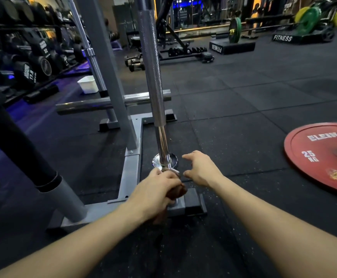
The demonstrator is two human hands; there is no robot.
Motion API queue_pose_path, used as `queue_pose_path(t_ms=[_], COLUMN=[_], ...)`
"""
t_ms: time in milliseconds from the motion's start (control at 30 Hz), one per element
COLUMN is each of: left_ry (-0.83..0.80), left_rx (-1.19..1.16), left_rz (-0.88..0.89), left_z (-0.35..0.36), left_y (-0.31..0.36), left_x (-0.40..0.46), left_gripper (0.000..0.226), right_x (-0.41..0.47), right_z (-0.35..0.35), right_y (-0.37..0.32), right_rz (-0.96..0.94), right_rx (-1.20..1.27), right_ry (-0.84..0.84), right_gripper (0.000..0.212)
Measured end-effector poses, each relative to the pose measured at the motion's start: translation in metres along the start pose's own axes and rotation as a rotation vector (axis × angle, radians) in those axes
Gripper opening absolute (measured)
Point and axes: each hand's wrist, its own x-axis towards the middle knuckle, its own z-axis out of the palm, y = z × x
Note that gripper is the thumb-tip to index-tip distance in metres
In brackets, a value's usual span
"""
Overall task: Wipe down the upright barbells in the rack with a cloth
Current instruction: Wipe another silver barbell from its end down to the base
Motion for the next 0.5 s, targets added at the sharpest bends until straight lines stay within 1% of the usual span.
queue_pose_path(t_ms=[100, 133, 333, 433, 500], left_ry=[0.133, 0.145, 0.025, -0.041, -0.077], left_rx=[0.061, 0.093, 0.145, 0.166, 0.157], left_rz=[-0.056, -0.075, -0.118, -0.143, -0.193], left_z=[-0.010, -0.012, -0.010, -0.010, -0.007], left_y=[0.004, 0.005, 0.010, 0.002, -0.008], left_x=[0.010, 0.015, 0.020, 0.005, -0.008], left_gripper=[0.051, 0.051, 0.039, 0.037, 0.036], right_x=[0.001, 0.000, -0.004, -0.008, -0.009], right_z=[-0.004, -0.006, -0.012, -0.014, -0.017], right_y=[0.006, 0.008, 0.015, 0.013, 0.009], right_rz=[0.022, 0.036, 0.063, 0.061, 0.060], right_rx=[0.024, 0.037, 0.043, -0.006, -0.049], right_ry=[0.023, 0.033, 0.038, 0.013, -0.009], right_gripper=[0.056, 0.055, 0.055, 0.055, 0.056])
